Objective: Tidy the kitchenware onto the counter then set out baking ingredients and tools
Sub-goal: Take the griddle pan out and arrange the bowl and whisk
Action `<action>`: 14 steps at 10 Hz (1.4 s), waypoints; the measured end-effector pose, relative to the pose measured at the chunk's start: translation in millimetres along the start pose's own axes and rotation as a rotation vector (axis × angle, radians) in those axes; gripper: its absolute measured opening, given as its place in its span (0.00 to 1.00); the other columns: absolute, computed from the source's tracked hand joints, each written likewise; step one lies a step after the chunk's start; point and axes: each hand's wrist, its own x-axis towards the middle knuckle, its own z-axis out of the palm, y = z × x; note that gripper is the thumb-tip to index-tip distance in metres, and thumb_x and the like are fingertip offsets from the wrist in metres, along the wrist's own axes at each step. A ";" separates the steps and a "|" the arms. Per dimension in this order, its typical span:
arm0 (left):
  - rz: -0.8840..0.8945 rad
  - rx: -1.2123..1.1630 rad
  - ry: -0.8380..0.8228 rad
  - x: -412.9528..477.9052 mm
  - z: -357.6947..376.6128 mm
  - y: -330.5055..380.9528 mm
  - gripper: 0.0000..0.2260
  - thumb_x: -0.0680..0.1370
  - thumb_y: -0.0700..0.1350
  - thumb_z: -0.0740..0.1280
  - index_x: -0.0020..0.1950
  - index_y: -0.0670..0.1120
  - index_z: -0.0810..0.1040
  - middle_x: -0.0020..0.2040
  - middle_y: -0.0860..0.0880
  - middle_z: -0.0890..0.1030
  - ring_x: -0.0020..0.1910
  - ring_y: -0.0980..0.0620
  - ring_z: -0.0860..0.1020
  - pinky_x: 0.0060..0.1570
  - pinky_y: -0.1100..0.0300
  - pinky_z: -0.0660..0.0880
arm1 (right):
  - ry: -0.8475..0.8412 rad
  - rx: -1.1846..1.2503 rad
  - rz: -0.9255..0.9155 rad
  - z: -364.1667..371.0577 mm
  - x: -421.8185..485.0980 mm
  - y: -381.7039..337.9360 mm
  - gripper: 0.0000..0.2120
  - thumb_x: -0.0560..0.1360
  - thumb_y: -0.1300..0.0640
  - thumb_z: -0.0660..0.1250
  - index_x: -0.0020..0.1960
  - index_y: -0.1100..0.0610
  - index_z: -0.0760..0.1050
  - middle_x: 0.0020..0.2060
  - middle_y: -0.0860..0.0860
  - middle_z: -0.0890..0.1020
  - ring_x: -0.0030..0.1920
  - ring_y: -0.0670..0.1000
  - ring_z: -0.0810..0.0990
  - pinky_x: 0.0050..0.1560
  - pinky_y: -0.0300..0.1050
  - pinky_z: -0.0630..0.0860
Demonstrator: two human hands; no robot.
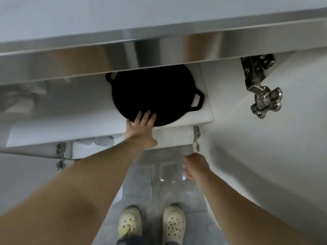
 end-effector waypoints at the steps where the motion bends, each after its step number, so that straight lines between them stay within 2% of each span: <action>1: -0.015 0.003 0.009 -16.8 7.0 3.1 0.42 0.74 0.51 0.65 0.76 0.52 0.37 0.77 0.52 0.38 0.76 0.48 0.39 0.74 0.44 0.44 | -0.080 0.084 0.023 9.5 -6.8 -4.1 0.14 0.79 0.60 0.57 0.35 0.53 0.66 0.33 0.50 0.72 0.32 0.49 0.71 0.34 0.41 0.71; 2: -0.018 -0.036 0.024 -32.6 24.2 1.6 0.38 0.77 0.52 0.62 0.77 0.53 0.39 0.78 0.54 0.40 0.76 0.49 0.40 0.74 0.44 0.42 | -0.106 0.121 -0.013 14.6 -11.4 -8.8 0.12 0.79 0.61 0.57 0.37 0.55 0.68 0.33 0.50 0.71 0.31 0.48 0.70 0.32 0.39 0.70; 3: -0.100 -0.357 0.325 -47.5 31.6 -0.7 0.29 0.77 0.51 0.63 0.76 0.53 0.56 0.76 0.52 0.57 0.76 0.49 0.52 0.73 0.46 0.47 | -0.112 0.182 -0.007 14.5 -14.3 -9.6 0.13 0.78 0.63 0.57 0.35 0.55 0.66 0.32 0.51 0.71 0.30 0.47 0.69 0.21 0.32 0.69; 4: -0.553 -1.020 0.695 -39.0 29.5 0.5 0.25 0.75 0.44 0.66 0.71 0.45 0.65 0.68 0.45 0.67 0.67 0.44 0.67 0.67 0.50 0.64 | -0.105 0.170 -0.005 14.2 -15.2 -10.0 0.13 0.78 0.63 0.58 0.35 0.54 0.66 0.32 0.51 0.71 0.30 0.47 0.70 0.27 0.37 0.70; 5: -0.934 -1.644 0.406 -29.3 20.9 2.7 0.23 0.77 0.46 0.66 0.69 0.42 0.65 0.63 0.44 0.70 0.58 0.43 0.74 0.59 0.53 0.70 | -0.115 0.166 0.002 14.6 -14.0 -5.6 0.14 0.79 0.64 0.57 0.35 0.55 0.65 0.32 0.51 0.71 0.30 0.47 0.70 0.29 0.38 0.69; 6: -0.860 -2.142 0.151 -21.0 17.8 3.8 0.10 0.79 0.43 0.64 0.57 0.40 0.73 0.56 0.42 0.77 0.50 0.46 0.78 0.52 0.57 0.74 | -0.134 0.176 0.021 13.1 -16.6 -0.6 0.14 0.78 0.64 0.57 0.35 0.55 0.66 0.32 0.51 0.71 0.30 0.48 0.70 0.30 0.39 0.69; 7: -0.758 -2.415 0.100 -20.9 14.6 1.1 0.14 0.80 0.37 0.60 0.66 0.38 0.70 0.63 0.40 0.76 0.61 0.43 0.76 0.53 0.54 0.75 | -0.110 0.183 0.024 12.0 -15.4 1.2 0.13 0.78 0.63 0.58 0.35 0.55 0.67 0.32 0.51 0.72 0.31 0.48 0.71 0.33 0.40 0.69; 8: -0.632 -2.424 0.066 -28.0 12.9 1.7 0.16 0.81 0.36 0.57 0.69 0.39 0.68 0.63 0.41 0.76 0.60 0.44 0.77 0.52 0.53 0.74 | -0.045 0.210 -0.009 14.4 -15.6 -2.6 0.11 0.77 0.62 0.57 0.37 0.57 0.70 0.32 0.51 0.72 0.33 0.51 0.72 0.33 0.41 0.68; 9: -0.543 -2.389 0.067 -43.9 14.5 4.3 0.14 0.81 0.36 0.57 0.67 0.39 0.70 0.55 0.43 0.80 0.53 0.47 0.79 0.50 0.54 0.75 | -0.051 0.338 -0.032 21.1 -21.5 -14.1 0.09 0.78 0.57 0.60 0.40 0.56 0.73 0.35 0.52 0.76 0.38 0.53 0.76 0.41 0.44 0.73; 10: -0.491 -2.359 0.048 -61.1 17.0 8.7 0.13 0.81 0.36 0.57 0.65 0.37 0.71 0.56 0.40 0.80 0.55 0.46 0.80 0.54 0.53 0.77 | -0.110 0.528 -0.064 26.5 -23.8 -25.5 0.08 0.75 0.50 0.66 0.49 0.54 0.75 0.48 0.53 0.81 0.49 0.51 0.80 0.49 0.44 0.77; 11: -0.446 -2.369 0.053 -77.3 16.1 13.5 0.12 0.80 0.36 0.58 0.62 0.37 0.73 0.57 0.40 0.80 0.54 0.46 0.81 0.52 0.55 0.80 | -0.137 0.875 -0.040 22.7 -26.6 -30.5 0.16 0.77 0.58 0.65 0.63 0.59 0.71 0.56 0.57 0.80 0.56 0.54 0.80 0.57 0.47 0.75; 12: -0.417 -2.400 0.067 -93.3 8.7 10.1 0.09 0.80 0.35 0.58 0.55 0.39 0.76 0.51 0.42 0.82 0.46 0.51 0.84 0.41 0.60 0.81 | -0.174 1.064 -0.065 17.9 -39.0 -29.7 0.14 0.78 0.69 0.59 0.63 0.60 0.71 0.57 0.58 0.79 0.58 0.56 0.78 0.58 0.48 0.74; 14: -0.474 -2.408 0.082 -134.5 -13.7 2.7 0.11 0.80 0.34 0.58 0.60 0.36 0.74 0.50 0.41 0.82 0.45 0.50 0.83 0.38 0.61 0.81 | -0.214 1.087 -0.074 25.1 -77.5 -33.1 0.16 0.79 0.68 0.58 0.65 0.59 0.71 0.57 0.58 0.80 0.52 0.53 0.81 0.46 0.44 0.78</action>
